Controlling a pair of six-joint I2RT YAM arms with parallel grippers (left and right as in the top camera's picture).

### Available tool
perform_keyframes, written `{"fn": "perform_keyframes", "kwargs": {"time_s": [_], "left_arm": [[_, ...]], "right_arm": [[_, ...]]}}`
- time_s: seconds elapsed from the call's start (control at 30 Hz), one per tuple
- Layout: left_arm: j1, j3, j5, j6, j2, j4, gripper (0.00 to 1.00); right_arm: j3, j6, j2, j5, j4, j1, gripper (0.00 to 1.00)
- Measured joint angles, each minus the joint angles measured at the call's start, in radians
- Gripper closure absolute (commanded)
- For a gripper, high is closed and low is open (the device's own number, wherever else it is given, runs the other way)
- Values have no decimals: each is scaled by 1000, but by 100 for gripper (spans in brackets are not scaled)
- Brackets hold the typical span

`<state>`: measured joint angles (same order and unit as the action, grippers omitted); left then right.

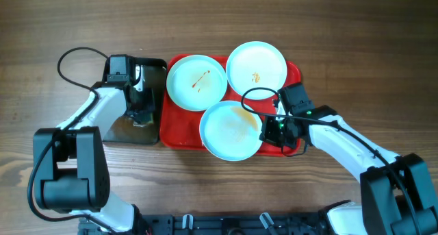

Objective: Clean dirty plates on tray and stack at the side
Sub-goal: 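Dip the sponge into the black tray's water with the left gripper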

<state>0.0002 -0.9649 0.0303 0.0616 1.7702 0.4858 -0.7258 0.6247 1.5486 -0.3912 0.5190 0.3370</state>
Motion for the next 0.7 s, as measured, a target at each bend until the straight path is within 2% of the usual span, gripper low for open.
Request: {"fn": "perform_keyframes", "kwargs": {"time_s": [0.07, 0.1, 0.13, 0.17, 0.23, 0.33, 0.37, 0.4, 0.43, 0.5, 0.67, 0.7], "left_arm": [[0, 0, 1, -1, 0, 0, 96], [0, 0, 1, -1, 0, 0, 73], [0, 0, 1, -1, 0, 0, 20], [0, 0, 1, -2, -2, 0, 0], [0, 0, 5, 0, -11, 15, 0], [7, -4, -7, 11, -22, 134, 0], [6, -4, -9, 19, -24, 149, 3], [6, -4, -8, 27, -24, 155, 21], [7, -4, -6, 33, -25, 156, 43], [5, -4, 8, 47, -26, 156, 96], [1, -3, 23, 49, -26, 112, 96], [1, -3, 19, 49, -26, 107, 25]], "right_arm": [[0, 0, 0, 0, 0, 0, 96], [0, 0, 0, 0, 0, 0, 96], [0, 0, 0, 0, 0, 0, 96], [0, 0, 0, 0, 0, 0, 96], [0, 0, 0, 0, 0, 0, 96], [0, 0, 0, 0, 1, 0, 96], [0, 0, 0, 0, 1, 0, 96], [0, 0, 0, 0, 1, 0, 96], [0, 0, 0, 0, 1, 0, 96], [0, 0, 0, 0, 1, 0, 96], [0, 0, 0, 0, 7, 0, 96], [0, 0, 0, 0, 8, 0, 96]]}}
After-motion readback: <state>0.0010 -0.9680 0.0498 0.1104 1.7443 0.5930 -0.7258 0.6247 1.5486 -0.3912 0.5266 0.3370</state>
